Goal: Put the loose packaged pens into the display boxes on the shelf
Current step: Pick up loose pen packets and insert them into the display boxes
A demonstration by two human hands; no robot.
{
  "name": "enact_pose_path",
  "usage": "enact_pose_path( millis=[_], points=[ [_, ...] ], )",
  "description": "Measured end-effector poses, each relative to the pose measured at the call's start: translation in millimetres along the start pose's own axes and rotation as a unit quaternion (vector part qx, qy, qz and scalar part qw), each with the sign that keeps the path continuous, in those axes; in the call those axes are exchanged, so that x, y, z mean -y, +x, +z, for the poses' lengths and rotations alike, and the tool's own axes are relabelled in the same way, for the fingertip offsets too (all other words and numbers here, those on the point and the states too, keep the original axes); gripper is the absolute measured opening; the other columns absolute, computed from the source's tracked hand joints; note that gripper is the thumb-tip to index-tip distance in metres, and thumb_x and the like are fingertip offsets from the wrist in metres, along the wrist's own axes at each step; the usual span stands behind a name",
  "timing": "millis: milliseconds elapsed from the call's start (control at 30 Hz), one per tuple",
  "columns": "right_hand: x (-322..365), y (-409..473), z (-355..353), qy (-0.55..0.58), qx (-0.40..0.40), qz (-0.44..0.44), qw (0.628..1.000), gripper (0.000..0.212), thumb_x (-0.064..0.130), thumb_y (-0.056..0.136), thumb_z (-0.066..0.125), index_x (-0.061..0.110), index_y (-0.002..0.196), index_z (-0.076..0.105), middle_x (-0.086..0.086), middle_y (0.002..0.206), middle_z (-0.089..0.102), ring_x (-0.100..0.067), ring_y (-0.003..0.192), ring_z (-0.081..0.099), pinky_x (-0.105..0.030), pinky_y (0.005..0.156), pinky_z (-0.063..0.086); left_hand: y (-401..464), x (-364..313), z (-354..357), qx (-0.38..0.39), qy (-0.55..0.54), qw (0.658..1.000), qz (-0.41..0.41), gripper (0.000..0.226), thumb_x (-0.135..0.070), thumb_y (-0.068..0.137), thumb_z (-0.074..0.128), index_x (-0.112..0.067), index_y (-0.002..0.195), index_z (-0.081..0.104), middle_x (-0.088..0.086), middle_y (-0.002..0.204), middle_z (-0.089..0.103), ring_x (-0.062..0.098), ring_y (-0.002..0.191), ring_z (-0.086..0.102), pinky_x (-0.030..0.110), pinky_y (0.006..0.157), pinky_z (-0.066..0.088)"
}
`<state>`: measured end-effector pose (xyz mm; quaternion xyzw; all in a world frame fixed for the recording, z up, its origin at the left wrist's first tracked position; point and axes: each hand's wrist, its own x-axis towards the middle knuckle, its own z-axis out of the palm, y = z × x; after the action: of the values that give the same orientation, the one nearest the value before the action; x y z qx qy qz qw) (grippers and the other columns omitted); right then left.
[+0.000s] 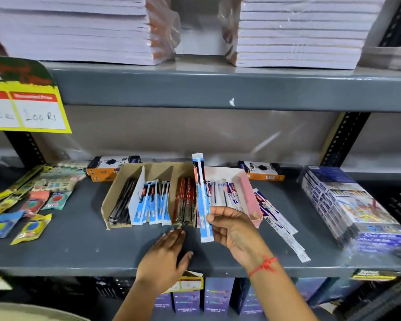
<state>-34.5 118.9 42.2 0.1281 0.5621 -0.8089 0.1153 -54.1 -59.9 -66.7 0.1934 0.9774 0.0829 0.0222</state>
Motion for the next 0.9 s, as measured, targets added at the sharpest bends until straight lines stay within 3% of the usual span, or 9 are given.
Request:
enact_pose_path(
  millis=[100, 167, 300, 400, 467, 567, 667, 733, 900],
  points=[
    [-0.9, 4.8, 3.2, -0.005, -0.011, 0.004, 1.0, 0.021, -0.006, 0.082, 0.06, 0.014, 0.077, 0.066, 0.005, 0.052, 0.07, -0.002, 0.046, 0.064, -0.015, 0.05, 0.052, 2.5, 1.2, 0.6, -0.031, -0.005, 0.999, 0.011, 0.109, -0.076, 0.075, -0.019, -0.016, 0.139, 0.046, -0.002, 0.145, 0.04, 0.016, 0.133, 0.038, 0.025, 0.106, 0.018],
    [-1.0, 10.0, 8.0, -0.007, -0.01, 0.005, 1.0, 0.021, -0.007, 0.082, 0.059, 0.012, 0.077, 0.065, 0.005, 0.052, 0.07, -0.003, 0.046, 0.064, -0.016, 0.049, 0.053, 2.6, 4.4, 4.9, -0.049, -0.031, 0.998, 0.002, 0.124, -0.08, 0.058, -0.031, -0.018, 0.147, 0.029, -0.004, 0.153, 0.023, 0.013, 0.141, 0.019, 0.02, 0.107, 0.003],
    [6.4, 23.2, 29.5, -0.021, 0.0, -0.004, 1.0, 0.024, -0.011, 0.085, 0.053, 0.01, 0.078, 0.06, 0.003, 0.05, 0.068, -0.004, 0.04, 0.063, -0.014, 0.044, 0.052, -5.5, 21.7, -2.9, -0.082, -0.038, 0.996, -0.023, 0.126, -0.084, 0.054, -0.028, -0.021, 0.149, 0.025, -0.008, 0.155, 0.02, 0.008, 0.141, 0.013, 0.016, 0.107, 0.003],
    [10.5, 36.1, 54.3, -0.06, -0.002, -0.021, 0.998, 0.026, -0.015, 0.085, 0.051, 0.01, 0.092, 0.054, -0.005, 0.068, 0.06, -0.011, 0.053, 0.06, -0.015, 0.042, 0.052, -17.9, 43.9, -11.1, -0.088, -0.043, 0.993, -0.068, 0.103, -0.08, 0.069, -0.008, -0.025, 0.15, 0.021, -0.01, 0.156, 0.014, 0.007, 0.141, 0.01, 0.019, 0.11, 0.009],
    [6.3, 48.0, 73.1, -0.119, -0.006, -0.028, 0.992, 0.031, -0.016, 0.084, 0.052, 0.008, 0.103, 0.051, -0.006, 0.077, 0.056, -0.013, 0.061, 0.056, -0.018, 0.047, 0.051, -22.9, 59.8, -13.9, -0.1, -0.053, 0.989, -0.099, 0.092, -0.07, 0.074, 0.0, -0.023, 0.149, 0.026, -0.008, 0.155, 0.019, 0.01, 0.141, 0.016, 0.021, 0.11, 0.015],
    [-4.7, 69.0, 100.7, -0.249, -0.038, -0.047, 0.967, 0.03, -0.015, 0.082, 0.05, -0.002, 0.107, 0.058, -0.005, 0.074, 0.054, -0.012, 0.057, 0.052, -0.02, 0.049, 0.049, -26.8, 76.2, -11.7, -0.091, -0.05, 0.988, -0.117, 0.081, -0.062, 0.088, 0.011, -0.01, 0.123, 0.062, 0.002, 0.132, 0.056, 0.021, 0.116, 0.057, 0.029, 0.091, 0.047],
    [-12.7, 84.6, 121.3, -0.4, -0.044, -0.066, 0.913, 0.032, -0.007, 0.084, 0.045, -0.004, 0.107, 0.067, -0.013, 0.086, 0.065, -0.026, 0.078, 0.063, -0.037, 0.077, 0.055, -32.1, 78.6, -6.8, -0.139, -0.055, 0.985, -0.091, 0.078, -0.048, 0.099, 0.009, -0.008, 0.099, 0.075, 0.005, 0.104, 0.072, 0.023, 0.089, 0.069, 0.031, 0.066, 0.055],
    [-15.9, 90.9, 133.5, -0.471, -0.046, -0.072, 0.878, 0.034, -0.002, 0.086, 0.042, -0.004, 0.108, 0.067, -0.021, 0.112, 0.067, -0.033, 0.106, 0.063, -0.038, 0.094, 0.051, -32.7, 76.2, -7.8, -0.164, -0.046, 0.982, -0.08, 0.063, -0.043, 0.098, 0.022, -0.008, 0.097, 0.075, 0.004, 0.102, 0.072, 0.022, 0.087, 0.07, 0.027, 0.07, 0.052],
    [-18.5, 93.4, 161.6, -0.595, -0.037, -0.081, 0.799, 0.035, -0.001, 0.093, 0.033, -0.004, 0.12, 0.056, -0.023, 0.128, 0.058, -0.036, 0.119, 0.056, -0.038, 0.096, 0.046, -28.5, 81.5, -2.2, -0.17, -0.069, 0.98, -0.081, 0.048, -0.038, 0.079, 0.041, -0.011, 0.099, 0.075, 0.003, 0.105, 0.071, 0.018, 0.09, 0.069, 0.023, 0.085, 0.043]
  ],
)
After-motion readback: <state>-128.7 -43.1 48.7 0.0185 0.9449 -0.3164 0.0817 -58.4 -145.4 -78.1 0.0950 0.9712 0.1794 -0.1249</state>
